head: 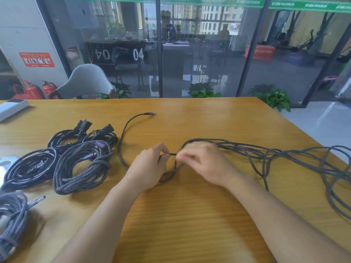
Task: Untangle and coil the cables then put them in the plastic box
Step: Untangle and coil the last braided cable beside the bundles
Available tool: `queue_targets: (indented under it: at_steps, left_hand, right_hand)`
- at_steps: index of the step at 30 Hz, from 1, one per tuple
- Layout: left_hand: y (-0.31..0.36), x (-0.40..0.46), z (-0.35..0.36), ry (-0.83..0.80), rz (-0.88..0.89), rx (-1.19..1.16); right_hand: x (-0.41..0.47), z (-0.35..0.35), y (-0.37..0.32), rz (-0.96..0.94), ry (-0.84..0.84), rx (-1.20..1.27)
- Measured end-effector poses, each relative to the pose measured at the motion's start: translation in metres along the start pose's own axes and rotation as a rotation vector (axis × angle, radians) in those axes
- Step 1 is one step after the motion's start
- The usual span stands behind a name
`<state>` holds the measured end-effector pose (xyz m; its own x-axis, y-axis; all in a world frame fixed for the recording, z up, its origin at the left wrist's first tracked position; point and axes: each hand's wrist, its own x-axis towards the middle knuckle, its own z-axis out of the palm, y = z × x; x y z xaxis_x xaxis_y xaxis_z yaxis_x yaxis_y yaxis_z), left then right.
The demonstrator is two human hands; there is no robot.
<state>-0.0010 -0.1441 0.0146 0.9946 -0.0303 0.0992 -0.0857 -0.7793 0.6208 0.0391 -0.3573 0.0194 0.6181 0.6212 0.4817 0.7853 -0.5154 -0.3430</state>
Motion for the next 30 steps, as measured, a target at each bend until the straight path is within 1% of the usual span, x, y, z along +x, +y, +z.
queue_targets:
  at_steps: [1, 3, 4, 5, 6, 7, 9, 10, 11, 12, 13, 15, 16, 17, 18, 19, 21, 22, 23, 24, 25, 27, 28, 29, 30]
  left_hand:
    - [-0.004, 0.0, -0.002, 0.01, -0.012, 0.044]
    - [-0.007, 0.0, -0.004, 0.045, -0.014, 0.091]
    - [-0.006, 0.0, -0.004, 0.073, 0.001, 0.127]
    - [-0.004, 0.001, -0.004, 0.1, 0.02, 0.166]
    - [-0.001, 0.001, -0.002, 0.122, 0.04, 0.189]
    - [0.001, 0.0, 0.0, 0.137, 0.053, 0.196]
    - [0.002, 0.001, 0.002, 0.158, 0.062, 0.171]
    - [0.0, 0.001, 0.002, 0.166, 0.061, 0.161]
    - [-0.002, 0.001, 0.001, 0.171, 0.057, 0.161]
    - [-0.005, 0.001, 0.0, 0.175, 0.052, 0.162]
    - [-0.008, 0.001, -0.002, 0.177, 0.042, 0.163]
    - [-0.014, 0.001, -0.004, 0.189, 0.024, 0.176]
    - [-0.016, 0.003, -0.004, 0.194, 0.021, 0.191]
    - [-0.017, 0.004, -0.003, 0.197, 0.021, 0.197]
    - [-0.017, 0.005, -0.001, 0.2, 0.026, 0.193]
    - [-0.015, 0.006, 0.001, 0.203, 0.032, 0.191]
    - [-0.012, 0.007, 0.004, 0.21, 0.049, 0.195]
    - [-0.012, 0.007, 0.005, 0.213, 0.059, 0.203]
    - [-0.014, 0.006, 0.005, 0.215, 0.065, 0.206]
    - [-0.016, 0.005, 0.004, 0.216, 0.066, 0.196]
    - [-0.019, 0.005, 0.003, 0.223, 0.074, 0.185]
    - [-0.026, 0.007, 0.001, 0.284, 0.114, 0.214]
    - [-0.028, 0.008, 0.002, 0.312, 0.124, 0.239]
    - [-0.028, 0.009, 0.002, 0.322, 0.116, 0.242]
    - [-0.027, 0.01, 0.004, 0.309, 0.097, 0.222]
  right_hand:
    - [0.0, -0.003, 0.006, 0.103, 0.141, 0.016]
    - [-0.002, -0.02, 0.024, 0.329, 0.419, -0.134]
    - [-0.004, -0.028, 0.032, 0.391, 0.516, -0.247]
    - [-0.007, -0.033, 0.036, 0.404, 0.55, -0.343]
    - [-0.009, -0.033, 0.035, 0.363, 0.515, -0.401]
    - [-0.009, -0.029, 0.028, 0.261, 0.433, -0.4]
    - [-0.006, -0.013, 0.005, 0.007, 0.152, -0.31]
    - [-0.004, -0.002, -0.005, -0.08, 0.003, -0.27]
    - [-0.004, 0.008, -0.01, -0.112, -0.091, -0.258]
    - [-0.001, 0.012, -0.007, -0.073, -0.089, -0.258]
    - [0.002, 0.01, 0.001, 0.031, 0.008, -0.267]
    - [0.001, -0.006, 0.024, 0.34, 0.252, -0.368]
    - [-0.004, -0.017, 0.034, 0.449, 0.334, -0.461]
    - [-0.008, -0.024, 0.039, 0.483, 0.371, -0.536]
    - [-0.01, -0.025, 0.039, 0.445, 0.357, -0.56]
    - [-0.01, -0.021, 0.032, 0.349, 0.307, -0.521]
    - [-0.005, -0.002, 0.007, 0.113, 0.111, -0.364]
    - [-0.003, 0.008, -0.002, 0.041, 0.004, -0.303]
    - [-0.002, 0.012, -0.003, 0.004, -0.048, -0.295]
    - [0.001, 0.009, 0.004, 0.027, -0.001, -0.335]
    - [0.003, 0.0, 0.015, 0.115, 0.132, -0.424]
    - [-0.001, -0.029, 0.038, 0.381, 0.409, -0.587]
    - [-0.007, -0.039, 0.044, 0.442, 0.48, -0.632]
    - [-0.012, -0.042, 0.043, 0.446, 0.466, -0.634]
    - [-0.014, -0.04, 0.037, 0.419, 0.38, -0.583]
